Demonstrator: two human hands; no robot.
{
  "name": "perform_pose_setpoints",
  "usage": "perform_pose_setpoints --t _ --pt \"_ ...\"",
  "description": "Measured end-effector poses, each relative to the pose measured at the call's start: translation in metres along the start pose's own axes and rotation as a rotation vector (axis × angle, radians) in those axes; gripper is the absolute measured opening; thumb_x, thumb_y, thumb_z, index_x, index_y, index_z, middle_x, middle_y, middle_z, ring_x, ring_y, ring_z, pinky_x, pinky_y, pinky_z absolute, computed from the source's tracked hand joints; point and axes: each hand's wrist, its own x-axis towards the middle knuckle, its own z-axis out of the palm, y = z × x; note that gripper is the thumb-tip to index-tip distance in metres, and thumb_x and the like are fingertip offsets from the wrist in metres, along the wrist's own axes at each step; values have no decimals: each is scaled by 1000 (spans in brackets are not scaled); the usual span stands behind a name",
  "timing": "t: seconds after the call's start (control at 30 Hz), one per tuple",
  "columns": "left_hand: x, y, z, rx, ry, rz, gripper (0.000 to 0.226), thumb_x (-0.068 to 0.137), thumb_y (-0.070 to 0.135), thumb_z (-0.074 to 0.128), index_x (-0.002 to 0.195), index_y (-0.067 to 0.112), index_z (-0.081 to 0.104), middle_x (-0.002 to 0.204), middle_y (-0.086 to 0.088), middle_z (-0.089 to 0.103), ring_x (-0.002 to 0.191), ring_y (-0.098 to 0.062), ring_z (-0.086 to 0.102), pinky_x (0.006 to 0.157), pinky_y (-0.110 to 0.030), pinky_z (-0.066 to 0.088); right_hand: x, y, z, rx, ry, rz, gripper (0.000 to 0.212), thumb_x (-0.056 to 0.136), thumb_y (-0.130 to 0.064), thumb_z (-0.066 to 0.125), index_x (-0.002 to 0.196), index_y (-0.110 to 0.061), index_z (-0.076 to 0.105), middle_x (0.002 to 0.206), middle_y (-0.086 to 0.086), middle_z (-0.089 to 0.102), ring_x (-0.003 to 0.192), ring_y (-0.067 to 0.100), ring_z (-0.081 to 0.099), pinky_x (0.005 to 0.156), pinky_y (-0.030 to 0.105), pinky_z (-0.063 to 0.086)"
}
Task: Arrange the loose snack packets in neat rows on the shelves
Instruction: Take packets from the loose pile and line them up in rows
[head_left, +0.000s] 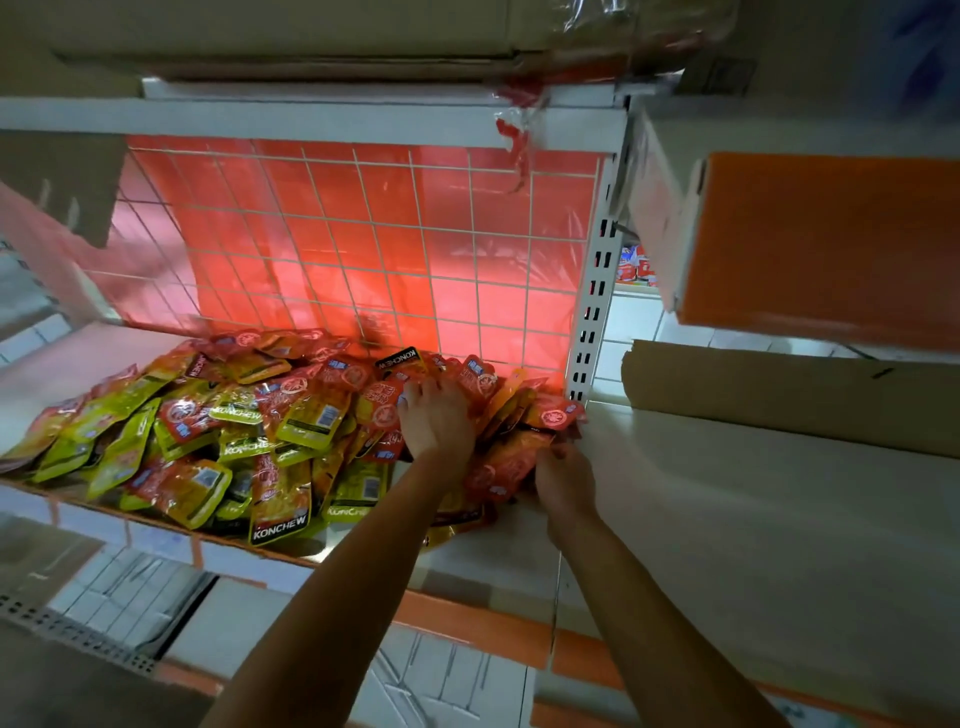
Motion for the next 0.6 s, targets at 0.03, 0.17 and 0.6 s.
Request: perform_pose_setpoints --t 0.03,0.17,0.6 --pt "-2 -2 -3 -49 15 -3 48 87 32 63 129 12 50 135 -10 51 129 -31 39 101 -40 40 -2 0 0 4 13 -5 18 87 -19 48 81 -12 64 92 14 66 88 31 61 78 44 53" --pt "-16 -14 -17 -240 128 -5 30 86 37 66 106 15 63 107 -6 64 102 -28 59 75 -38 52 -10 2 -3 67 25 -9 19 86 -16 47 84 -8 65 89 14 68 87 33 63 81 48 53" --pt "-84 3 -30 -1242 -281 65 23 87 17 65 110 17 62 93 5 73 90 -12 68 77 -28 52 -41 21 -48 295 118 7 13 93 -15 51 104 -13 57 106 10 65 86 28 68 70 42 58"
